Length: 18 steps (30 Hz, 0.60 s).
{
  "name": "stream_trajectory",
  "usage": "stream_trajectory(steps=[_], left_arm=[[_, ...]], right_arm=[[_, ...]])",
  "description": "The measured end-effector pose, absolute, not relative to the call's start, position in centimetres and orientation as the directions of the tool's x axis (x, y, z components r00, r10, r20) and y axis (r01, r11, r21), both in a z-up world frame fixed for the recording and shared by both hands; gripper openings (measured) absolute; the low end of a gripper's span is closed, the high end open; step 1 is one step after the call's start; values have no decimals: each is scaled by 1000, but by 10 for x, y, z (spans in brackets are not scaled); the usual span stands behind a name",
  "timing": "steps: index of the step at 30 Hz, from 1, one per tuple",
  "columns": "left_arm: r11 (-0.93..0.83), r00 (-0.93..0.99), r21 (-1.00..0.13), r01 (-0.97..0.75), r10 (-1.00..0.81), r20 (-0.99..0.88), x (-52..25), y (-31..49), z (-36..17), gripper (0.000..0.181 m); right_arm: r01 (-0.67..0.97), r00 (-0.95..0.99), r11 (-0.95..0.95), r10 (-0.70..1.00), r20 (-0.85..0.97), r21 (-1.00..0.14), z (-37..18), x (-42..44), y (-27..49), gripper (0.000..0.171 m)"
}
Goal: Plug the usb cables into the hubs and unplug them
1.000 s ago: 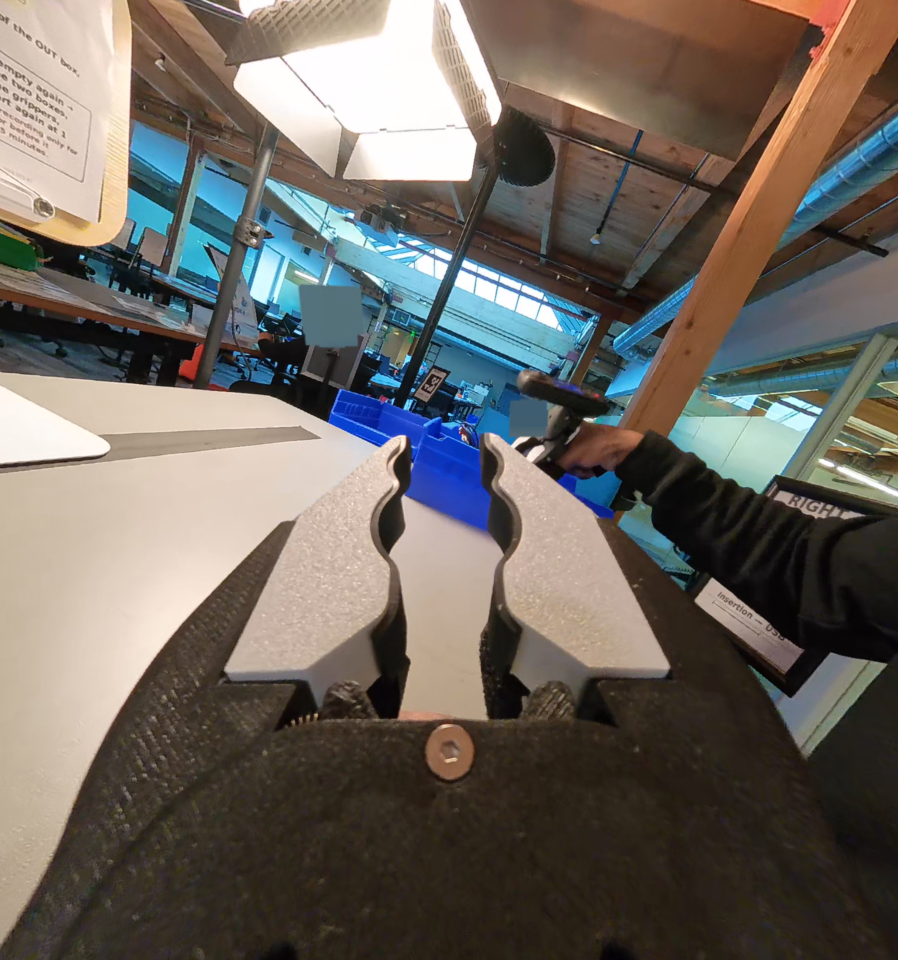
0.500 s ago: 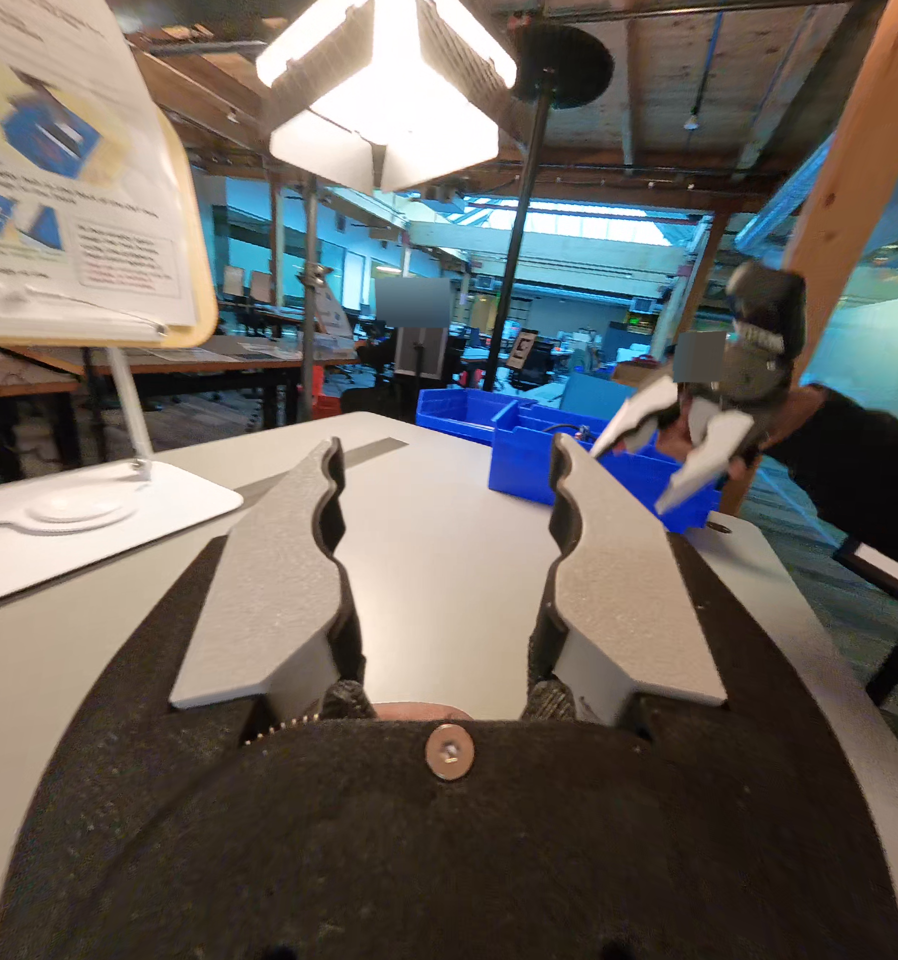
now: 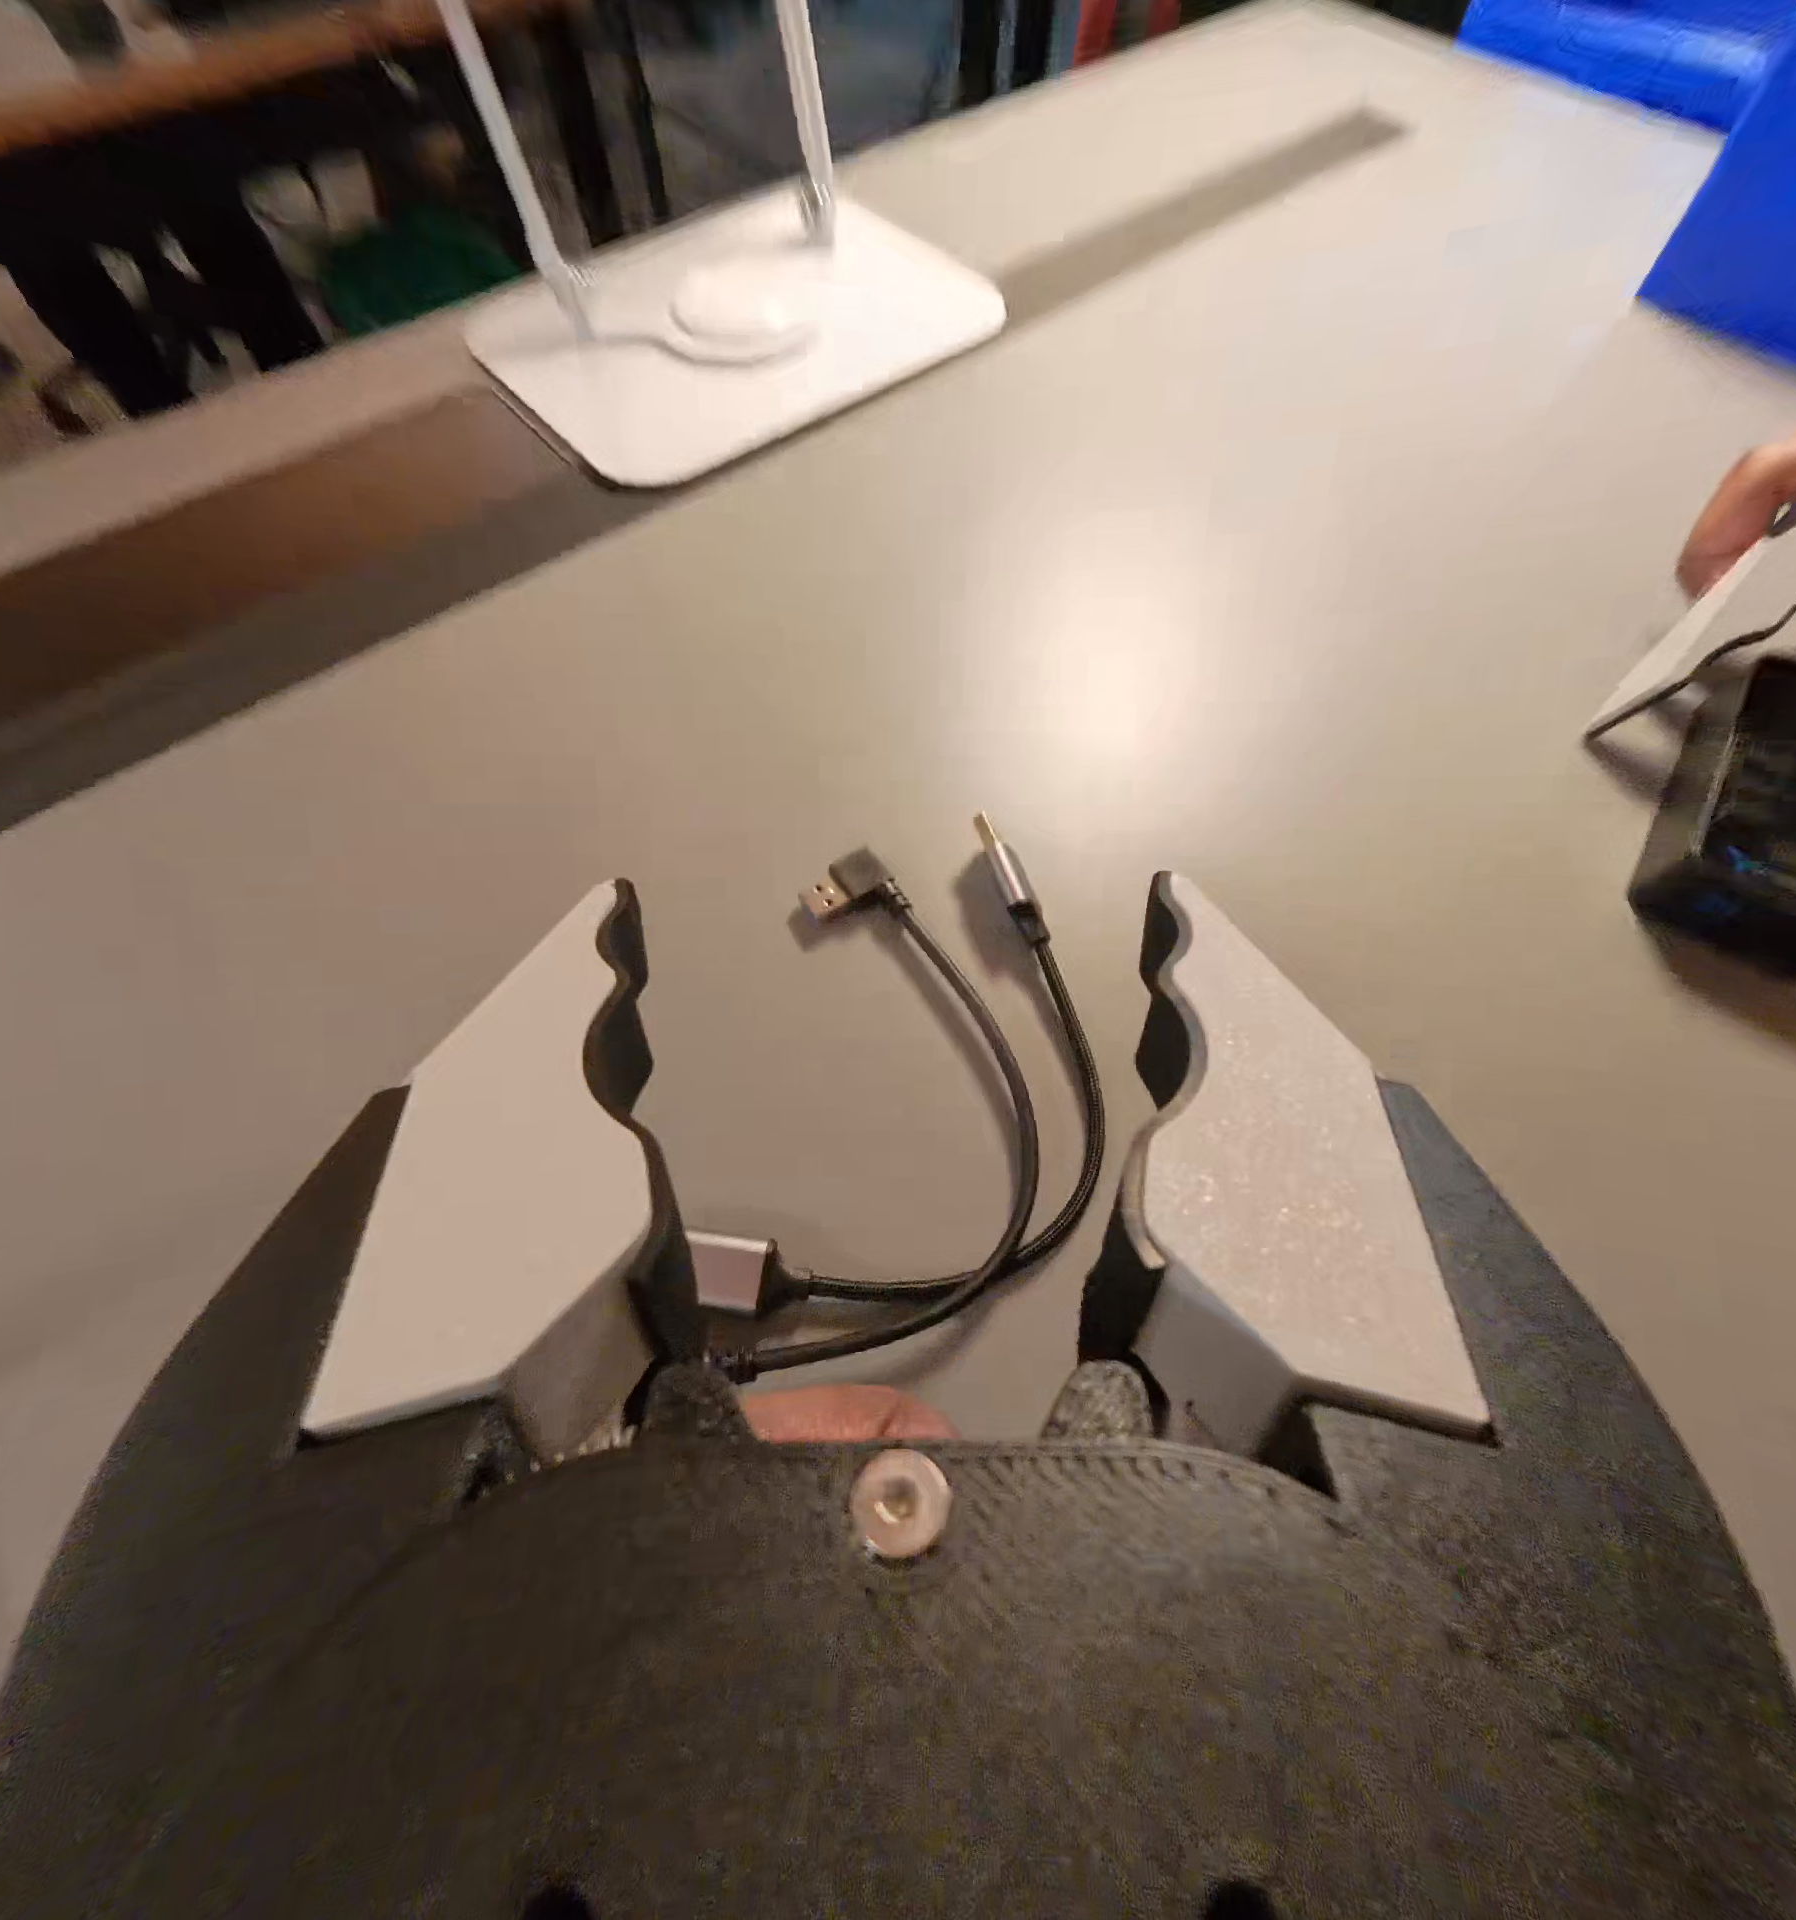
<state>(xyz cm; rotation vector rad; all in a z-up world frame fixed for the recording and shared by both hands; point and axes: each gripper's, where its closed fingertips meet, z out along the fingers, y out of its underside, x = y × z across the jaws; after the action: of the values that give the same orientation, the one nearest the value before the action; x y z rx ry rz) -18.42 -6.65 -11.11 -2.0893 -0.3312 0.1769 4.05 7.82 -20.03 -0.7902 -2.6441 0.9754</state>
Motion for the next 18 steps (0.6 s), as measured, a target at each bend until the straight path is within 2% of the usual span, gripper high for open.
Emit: stream_trajectory(steps=[2, 7, 9, 13, 18], left_arm=[[-545, 958, -816, 194, 283, 40, -186, -49, -122, 98], [-601, 960, -764, 234, 265, 86, -192, 0, -140, 94], [-653, 968, -731, 199, 246, 43, -186, 7, -153, 86], [-743, 985, -663, 92, 167, -50, -166, 6, -173, 63], [-812, 979, -575, 98, 181, -89, -161, -4, -194, 56]], right_arm=[[390, -838, 624, 545, 19, -677, -196, 33, 74, 59], [428, -709, 580, 691, 140, -693, -196, -14, 108, 59], [426, -657, 546, 735, 168, -721, -194, -24, 120, 59], [354, -655, 493, 737, 166, -795, -175, -17, 122, 63], [388, -647, 495, 747, 152, -778, -178, -9, 133, 71]])
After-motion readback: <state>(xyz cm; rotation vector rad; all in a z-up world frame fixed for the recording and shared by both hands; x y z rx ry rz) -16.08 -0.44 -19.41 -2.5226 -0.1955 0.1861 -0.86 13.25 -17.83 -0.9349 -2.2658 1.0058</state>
